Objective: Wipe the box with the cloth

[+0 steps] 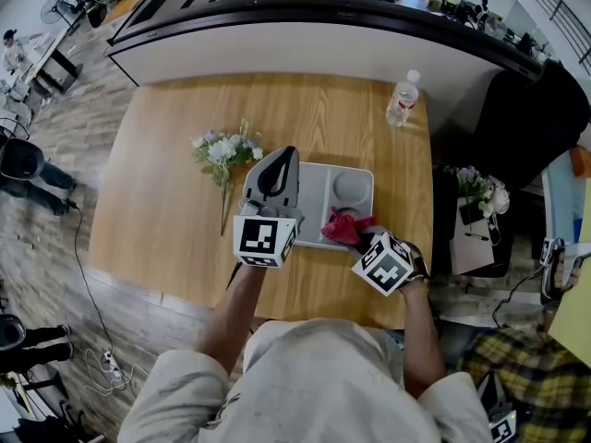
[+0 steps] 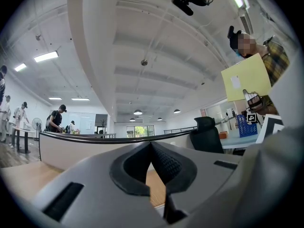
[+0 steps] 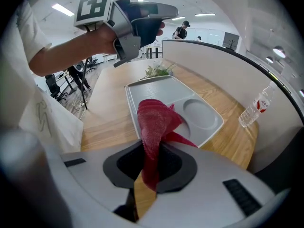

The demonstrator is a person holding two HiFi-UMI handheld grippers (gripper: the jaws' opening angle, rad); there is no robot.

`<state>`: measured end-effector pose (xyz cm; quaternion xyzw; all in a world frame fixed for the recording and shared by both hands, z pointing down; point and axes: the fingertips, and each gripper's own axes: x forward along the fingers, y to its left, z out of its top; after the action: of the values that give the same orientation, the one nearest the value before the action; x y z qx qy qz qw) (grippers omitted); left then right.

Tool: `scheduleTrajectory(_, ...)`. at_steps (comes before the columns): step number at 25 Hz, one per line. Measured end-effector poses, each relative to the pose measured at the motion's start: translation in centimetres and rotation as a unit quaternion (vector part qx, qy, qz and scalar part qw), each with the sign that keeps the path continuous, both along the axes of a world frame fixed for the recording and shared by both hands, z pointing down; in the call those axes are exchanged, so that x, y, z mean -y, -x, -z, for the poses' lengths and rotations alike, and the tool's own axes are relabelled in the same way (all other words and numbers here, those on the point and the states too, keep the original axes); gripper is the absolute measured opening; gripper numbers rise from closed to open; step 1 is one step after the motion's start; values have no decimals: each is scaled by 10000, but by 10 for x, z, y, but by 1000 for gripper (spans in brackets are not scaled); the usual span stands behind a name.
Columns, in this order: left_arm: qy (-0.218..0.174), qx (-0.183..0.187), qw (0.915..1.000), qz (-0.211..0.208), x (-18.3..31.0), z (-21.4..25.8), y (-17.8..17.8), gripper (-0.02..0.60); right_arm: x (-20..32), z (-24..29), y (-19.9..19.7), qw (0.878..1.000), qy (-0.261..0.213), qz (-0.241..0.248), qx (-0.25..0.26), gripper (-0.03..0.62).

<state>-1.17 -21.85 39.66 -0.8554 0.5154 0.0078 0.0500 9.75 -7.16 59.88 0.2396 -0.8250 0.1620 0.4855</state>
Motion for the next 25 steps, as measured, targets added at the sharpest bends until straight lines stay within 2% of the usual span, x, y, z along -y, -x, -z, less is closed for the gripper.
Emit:
scheduleTrajectory(7,25,-25,10000,-4,0,-4,-1,14,-20,1,6,9989,381,237,139,67)
scheduleTrajectory(11,39,-38,10000,-13,0,-4,-1,14,-20,2,6,9989,379,162,221,67)
scheduleTrajectory(25,46,-56,10000,-35,-3,-5,7,14,-21,3,7,9994,256,229,10,67)
